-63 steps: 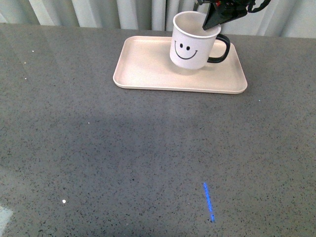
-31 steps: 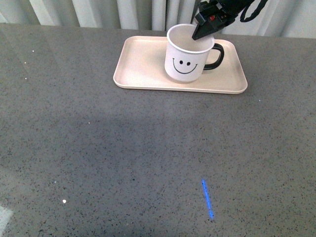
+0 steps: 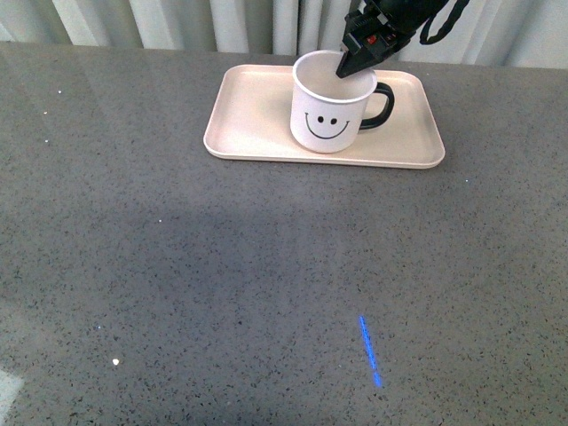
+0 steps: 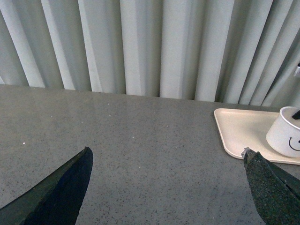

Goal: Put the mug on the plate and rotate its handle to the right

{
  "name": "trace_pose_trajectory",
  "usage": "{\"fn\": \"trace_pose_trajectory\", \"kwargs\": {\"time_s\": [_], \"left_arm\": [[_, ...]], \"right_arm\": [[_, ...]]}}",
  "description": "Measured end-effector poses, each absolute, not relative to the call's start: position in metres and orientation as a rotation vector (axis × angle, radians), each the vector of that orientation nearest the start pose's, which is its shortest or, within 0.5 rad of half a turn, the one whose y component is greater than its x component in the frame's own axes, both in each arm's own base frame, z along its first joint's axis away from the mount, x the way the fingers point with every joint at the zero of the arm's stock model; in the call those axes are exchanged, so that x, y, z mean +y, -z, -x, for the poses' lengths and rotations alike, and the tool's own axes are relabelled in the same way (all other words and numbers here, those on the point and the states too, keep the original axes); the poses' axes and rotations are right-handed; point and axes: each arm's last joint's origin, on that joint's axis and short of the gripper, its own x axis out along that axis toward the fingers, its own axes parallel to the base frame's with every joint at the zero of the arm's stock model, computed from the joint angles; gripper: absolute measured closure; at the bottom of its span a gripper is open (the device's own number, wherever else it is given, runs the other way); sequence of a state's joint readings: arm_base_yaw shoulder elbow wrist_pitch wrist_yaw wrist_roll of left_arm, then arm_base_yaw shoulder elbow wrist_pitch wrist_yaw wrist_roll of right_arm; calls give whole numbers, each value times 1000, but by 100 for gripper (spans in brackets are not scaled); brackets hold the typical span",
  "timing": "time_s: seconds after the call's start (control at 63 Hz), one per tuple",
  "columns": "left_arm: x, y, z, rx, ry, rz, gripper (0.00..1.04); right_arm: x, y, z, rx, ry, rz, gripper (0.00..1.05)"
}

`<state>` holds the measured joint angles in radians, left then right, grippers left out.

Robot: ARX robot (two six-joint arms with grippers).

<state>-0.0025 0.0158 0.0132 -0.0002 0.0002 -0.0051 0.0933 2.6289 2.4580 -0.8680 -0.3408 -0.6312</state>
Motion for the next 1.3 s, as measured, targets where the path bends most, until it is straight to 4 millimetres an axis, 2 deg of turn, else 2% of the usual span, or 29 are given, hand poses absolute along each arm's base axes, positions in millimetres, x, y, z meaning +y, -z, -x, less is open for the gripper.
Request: {"fn": "trace_pose_trajectory", "kwargs": {"time_s": [0.842, 1.112, 1.303], "left_arm": [[0, -167, -98, 3, 3, 5, 9], [0, -167, -98, 3, 3, 5, 9], [0, -167, -98, 3, 3, 5, 9]], "right_arm": [[68, -167, -549, 891, -711, 469, 103], [68, -164, -550, 896, -711, 473, 62], [69, -170, -551, 878, -700, 471, 34]]}}
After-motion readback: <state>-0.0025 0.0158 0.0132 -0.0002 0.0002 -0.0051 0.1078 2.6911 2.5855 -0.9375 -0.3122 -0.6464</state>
